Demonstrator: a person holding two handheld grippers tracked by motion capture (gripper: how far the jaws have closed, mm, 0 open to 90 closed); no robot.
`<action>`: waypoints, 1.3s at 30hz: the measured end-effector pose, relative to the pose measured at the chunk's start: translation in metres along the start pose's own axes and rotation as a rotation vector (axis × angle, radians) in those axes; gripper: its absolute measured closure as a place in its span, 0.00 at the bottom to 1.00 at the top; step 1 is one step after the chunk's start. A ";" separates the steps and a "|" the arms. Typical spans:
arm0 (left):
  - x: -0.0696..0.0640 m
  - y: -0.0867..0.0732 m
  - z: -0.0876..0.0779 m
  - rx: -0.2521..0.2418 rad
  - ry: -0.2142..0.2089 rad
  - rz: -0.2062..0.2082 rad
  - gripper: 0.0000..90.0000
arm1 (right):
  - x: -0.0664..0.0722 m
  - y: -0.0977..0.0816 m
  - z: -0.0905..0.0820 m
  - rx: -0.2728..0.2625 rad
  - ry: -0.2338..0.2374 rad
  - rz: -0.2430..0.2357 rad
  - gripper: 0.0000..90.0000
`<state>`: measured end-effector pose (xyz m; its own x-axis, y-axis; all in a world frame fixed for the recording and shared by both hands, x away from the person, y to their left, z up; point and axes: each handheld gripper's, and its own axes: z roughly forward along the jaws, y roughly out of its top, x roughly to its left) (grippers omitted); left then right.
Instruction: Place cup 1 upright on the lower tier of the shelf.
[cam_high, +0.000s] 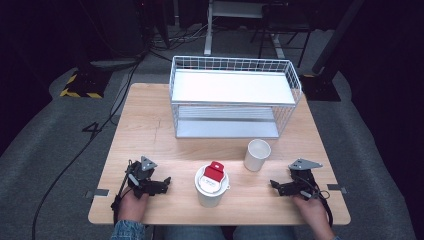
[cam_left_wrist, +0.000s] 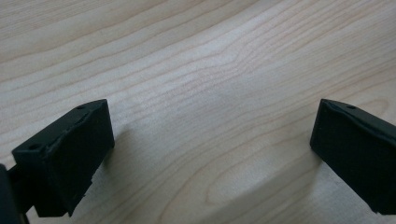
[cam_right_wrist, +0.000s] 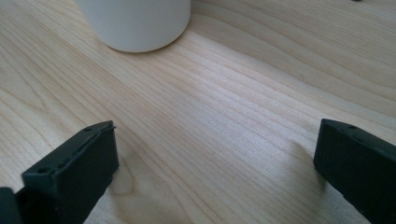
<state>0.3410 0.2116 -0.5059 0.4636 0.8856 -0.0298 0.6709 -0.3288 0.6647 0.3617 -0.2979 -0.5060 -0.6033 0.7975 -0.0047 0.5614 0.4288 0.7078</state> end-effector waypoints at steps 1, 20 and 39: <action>0.001 0.001 0.001 0.000 0.000 0.001 0.00 | 0.000 0.000 0.000 0.000 0.000 0.000 0.00; 0.002 0.002 0.001 0.003 -0.003 -0.003 0.00 | -0.001 -0.001 -0.001 -0.002 -0.023 0.024 0.00; 0.002 0.002 0.001 0.003 -0.001 -0.004 0.00 | -0.001 0.000 -0.003 -0.017 -0.029 0.007 0.00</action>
<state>0.3440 0.2125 -0.5057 0.4617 0.8864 -0.0336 0.6743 -0.3261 0.6625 0.3601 -0.2999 -0.5040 -0.5823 0.8127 -0.0201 0.5557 0.4159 0.7199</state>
